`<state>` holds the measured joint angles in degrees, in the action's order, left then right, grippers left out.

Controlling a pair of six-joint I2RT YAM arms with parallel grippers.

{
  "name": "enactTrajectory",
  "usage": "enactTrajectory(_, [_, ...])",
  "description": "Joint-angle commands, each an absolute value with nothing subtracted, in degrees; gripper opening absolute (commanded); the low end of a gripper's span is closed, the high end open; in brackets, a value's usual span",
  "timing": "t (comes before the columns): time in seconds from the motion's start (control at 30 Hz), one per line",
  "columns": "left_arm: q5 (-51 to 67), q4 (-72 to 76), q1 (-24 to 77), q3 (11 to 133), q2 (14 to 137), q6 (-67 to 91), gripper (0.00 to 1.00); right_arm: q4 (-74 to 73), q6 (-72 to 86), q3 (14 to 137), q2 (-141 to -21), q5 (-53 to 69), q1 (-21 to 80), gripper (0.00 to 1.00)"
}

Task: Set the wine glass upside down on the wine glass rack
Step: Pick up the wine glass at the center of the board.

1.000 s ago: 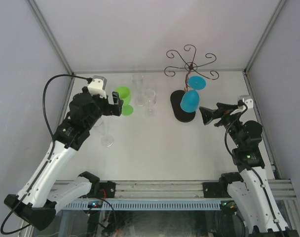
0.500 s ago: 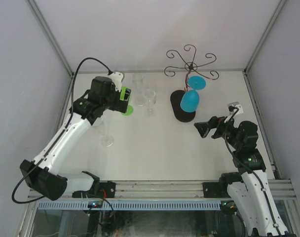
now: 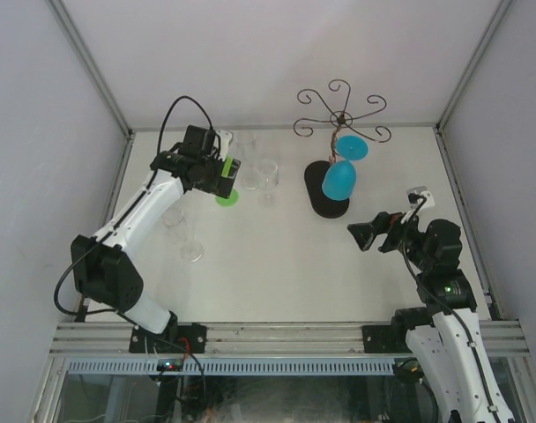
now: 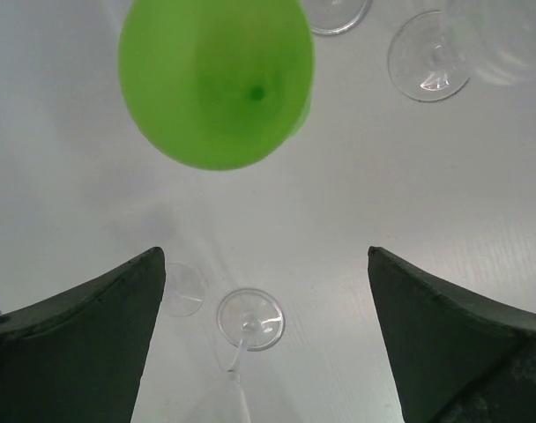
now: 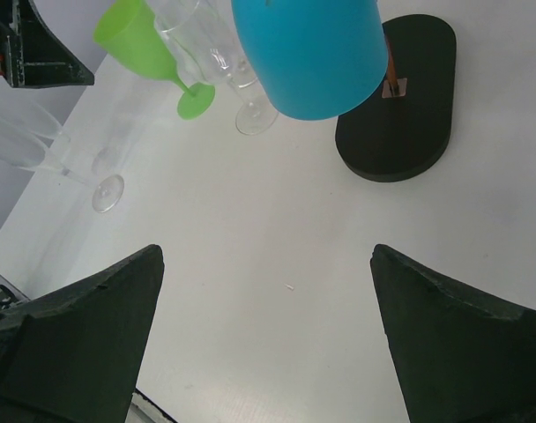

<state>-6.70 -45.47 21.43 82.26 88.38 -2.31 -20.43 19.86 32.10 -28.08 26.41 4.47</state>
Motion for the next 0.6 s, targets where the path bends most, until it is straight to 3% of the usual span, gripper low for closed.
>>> enactTrajectory(0.0, [-4.7,-44.9,19.7,87.8,91.5,-4.0,1.0,-19.2,19.4,33.8,-27.5,25.0,4.1,1.0])
enactTrajectory(0.57, [-2.4,-41.1,17.1,93.4,99.4,-5.9,1.0,-18.5,20.9,33.7,-27.6,25.8,4.2,1.0])
